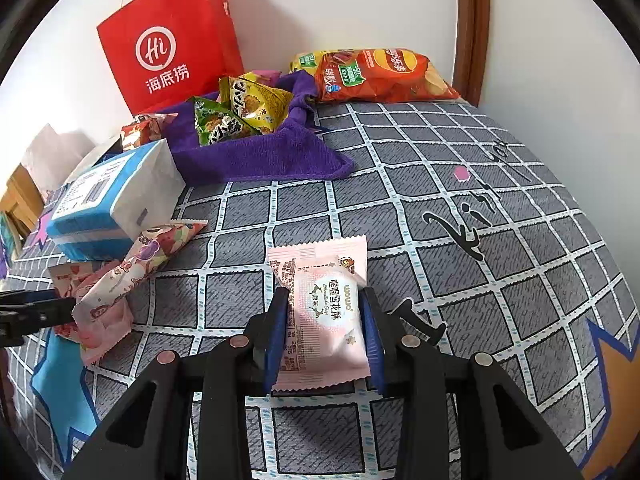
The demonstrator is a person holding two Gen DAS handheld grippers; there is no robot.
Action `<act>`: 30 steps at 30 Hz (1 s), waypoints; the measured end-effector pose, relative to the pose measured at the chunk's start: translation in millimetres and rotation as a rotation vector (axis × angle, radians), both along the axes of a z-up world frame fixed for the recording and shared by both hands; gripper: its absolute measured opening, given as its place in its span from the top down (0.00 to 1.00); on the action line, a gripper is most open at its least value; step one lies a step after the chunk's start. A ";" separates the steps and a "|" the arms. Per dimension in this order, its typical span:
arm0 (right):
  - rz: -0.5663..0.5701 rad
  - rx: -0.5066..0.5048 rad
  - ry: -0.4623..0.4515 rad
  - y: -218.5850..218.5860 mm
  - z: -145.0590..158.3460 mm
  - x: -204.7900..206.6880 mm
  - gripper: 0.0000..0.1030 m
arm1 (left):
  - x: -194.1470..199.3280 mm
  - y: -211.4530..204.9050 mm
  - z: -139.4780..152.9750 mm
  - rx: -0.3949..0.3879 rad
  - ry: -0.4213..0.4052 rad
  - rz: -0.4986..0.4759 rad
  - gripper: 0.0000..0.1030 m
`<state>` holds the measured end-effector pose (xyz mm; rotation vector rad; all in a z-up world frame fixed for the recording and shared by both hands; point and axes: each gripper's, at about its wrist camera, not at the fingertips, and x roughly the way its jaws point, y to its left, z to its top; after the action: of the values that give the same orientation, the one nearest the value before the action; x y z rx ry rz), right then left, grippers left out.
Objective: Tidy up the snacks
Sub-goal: 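Grasp the red strawberry candy packet with the left tool while the right holds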
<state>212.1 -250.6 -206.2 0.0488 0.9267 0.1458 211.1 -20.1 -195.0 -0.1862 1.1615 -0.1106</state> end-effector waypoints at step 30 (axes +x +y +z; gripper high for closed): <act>0.011 -0.042 -0.024 15.5 19.2 -3.9 0.67 | -27.6 22.6 26.1 0.119 -0.128 -0.016 0.54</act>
<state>208.2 -235.0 -187.0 0.0034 0.9061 0.1365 183.6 2.5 -169.0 -0.0635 1.0386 -0.0664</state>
